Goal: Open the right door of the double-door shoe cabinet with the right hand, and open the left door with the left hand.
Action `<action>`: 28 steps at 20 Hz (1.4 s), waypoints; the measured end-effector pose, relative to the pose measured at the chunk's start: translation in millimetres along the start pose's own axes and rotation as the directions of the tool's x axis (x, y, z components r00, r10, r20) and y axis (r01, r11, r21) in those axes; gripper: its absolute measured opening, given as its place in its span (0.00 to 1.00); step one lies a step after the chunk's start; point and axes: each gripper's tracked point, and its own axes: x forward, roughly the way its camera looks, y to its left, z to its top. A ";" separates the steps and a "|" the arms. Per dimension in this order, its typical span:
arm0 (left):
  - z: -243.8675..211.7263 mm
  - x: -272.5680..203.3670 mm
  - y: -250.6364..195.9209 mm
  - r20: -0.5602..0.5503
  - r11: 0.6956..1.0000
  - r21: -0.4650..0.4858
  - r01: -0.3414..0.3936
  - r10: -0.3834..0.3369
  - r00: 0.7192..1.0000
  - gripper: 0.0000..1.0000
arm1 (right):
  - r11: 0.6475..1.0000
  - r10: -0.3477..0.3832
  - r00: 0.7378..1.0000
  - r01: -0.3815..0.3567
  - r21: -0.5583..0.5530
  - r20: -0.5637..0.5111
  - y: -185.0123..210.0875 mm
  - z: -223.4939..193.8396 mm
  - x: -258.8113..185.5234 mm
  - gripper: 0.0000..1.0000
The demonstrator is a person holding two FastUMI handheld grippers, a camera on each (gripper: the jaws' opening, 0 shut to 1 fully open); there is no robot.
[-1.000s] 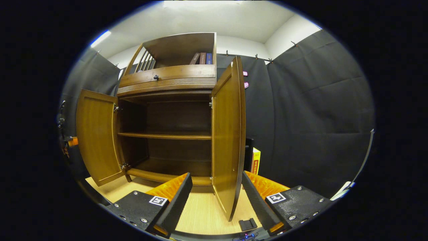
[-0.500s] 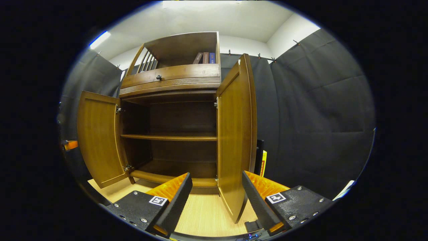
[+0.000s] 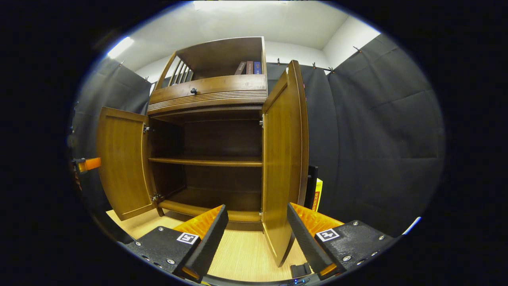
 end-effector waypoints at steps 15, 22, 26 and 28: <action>-32.2 25.5 -88.9 -0.019 0.996 0.043 0.074 -0.074 0.997 0.89 | 0.998 0.055 0.998 -0.054 0.042 -0.019 0.8 -2.9 -12.3 0.98; -39.3 23.6 -83.8 -0.030 0.997 0.043 0.058 -0.057 0.998 0.89 | 0.998 0.044 0.999 -0.043 0.041 -0.014 -5.5 -5.4 -10.7 0.92; -43.7 22.0 -77.0 -0.042 0.999 0.035 0.040 -0.039 0.998 0.89 | 0.998 0.046 0.999 -0.045 0.045 -0.024 -2.4 -7.6 -9.9 0.98; -44.3 22.2 -75.7 -0.042 0.998 0.044 0.033 -0.032 0.999 0.89 | 0.998 0.047 0.999 -0.045 0.040 -0.028 -2.2 -9.3 -9.8 0.98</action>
